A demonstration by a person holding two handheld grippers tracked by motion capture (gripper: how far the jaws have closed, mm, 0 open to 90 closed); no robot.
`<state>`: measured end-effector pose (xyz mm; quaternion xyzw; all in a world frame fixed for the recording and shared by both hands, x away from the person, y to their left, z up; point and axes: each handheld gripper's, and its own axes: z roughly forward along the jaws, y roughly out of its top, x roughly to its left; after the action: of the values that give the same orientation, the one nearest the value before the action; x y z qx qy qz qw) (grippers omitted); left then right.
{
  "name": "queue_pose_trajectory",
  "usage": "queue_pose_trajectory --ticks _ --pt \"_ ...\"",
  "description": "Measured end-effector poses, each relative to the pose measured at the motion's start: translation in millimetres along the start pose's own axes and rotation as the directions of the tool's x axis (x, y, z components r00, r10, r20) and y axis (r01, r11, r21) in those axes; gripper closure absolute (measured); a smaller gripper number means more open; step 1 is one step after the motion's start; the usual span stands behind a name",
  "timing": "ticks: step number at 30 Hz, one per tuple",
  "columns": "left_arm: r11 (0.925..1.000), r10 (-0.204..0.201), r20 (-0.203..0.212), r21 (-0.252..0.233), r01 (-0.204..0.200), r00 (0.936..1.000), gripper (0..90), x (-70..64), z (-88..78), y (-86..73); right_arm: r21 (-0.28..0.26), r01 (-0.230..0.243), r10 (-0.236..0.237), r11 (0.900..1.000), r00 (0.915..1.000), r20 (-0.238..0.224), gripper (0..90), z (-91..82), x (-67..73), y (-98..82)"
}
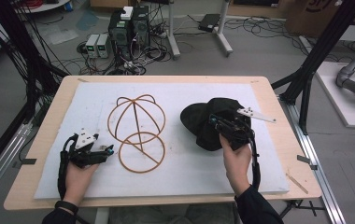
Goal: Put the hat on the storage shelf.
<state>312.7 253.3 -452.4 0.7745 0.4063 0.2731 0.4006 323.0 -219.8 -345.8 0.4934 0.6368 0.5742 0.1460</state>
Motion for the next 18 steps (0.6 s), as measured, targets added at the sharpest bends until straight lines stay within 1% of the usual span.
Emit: queue_pose_trajectory --ticks 2,4,8,9,12,13,17,18 --pt "1.0000 0.000 0.001 0.000 0.000 1.0000 26.2 0.0 0.1 0.0 0.000 0.003 -0.003 1.000 1.0000 -0.006 88.8 -1.3 1.4 1.7" --pt "1.0000 0.000 0.001 0.003 0.000 1.0000 26.2 0.0 0.3 0.1 -0.013 0.013 -0.013 1.000 0.9996 -0.025 88.9 -5.5 6.0 6.6" --pt "1.0000 0.004 0.000 0.008 -0.004 1.0000 26.2 0.1 0.3 0.3 -0.027 0.020 -0.021 0.999 0.9988 -0.043 88.8 -11.3 12.0 14.9" --pt "1.0000 0.003 -0.001 0.008 -0.003 1.0000 26.2 0.1 0.3 0.2 -0.033 0.029 -0.031 0.999 0.9986 -0.043 88.8 -12.7 13.3 17.0" --pt "1.0000 0.004 0.000 0.008 -0.004 1.0000 26.2 0.1 0.3 0.3 -0.037 0.031 -0.033 0.999 0.9981 -0.052 88.9 -15.3 16.0 21.1" --pt "1.0000 0.004 0.000 0.008 -0.004 1.0000 26.2 0.2 0.4 0.3 -0.049 0.023 -0.027 0.999 0.9972 -0.070 88.9 -19.0 19.0 26.7" --pt "0.9999 0.005 0.001 0.009 -0.005 1.0000 26.1 0.2 0.3 0.3 -0.063 0.028 -0.034 0.998 0.9950 -0.094 88.8 -23.9 26.1 36.6" --pt "0.9999 0.005 0.001 0.009 -0.005 1.0000 26.2 0.2 0.3 0.3 -0.063 0.028 -0.034 0.998 0.9950 -0.094 88.8 -23.9 26.1 36.6"
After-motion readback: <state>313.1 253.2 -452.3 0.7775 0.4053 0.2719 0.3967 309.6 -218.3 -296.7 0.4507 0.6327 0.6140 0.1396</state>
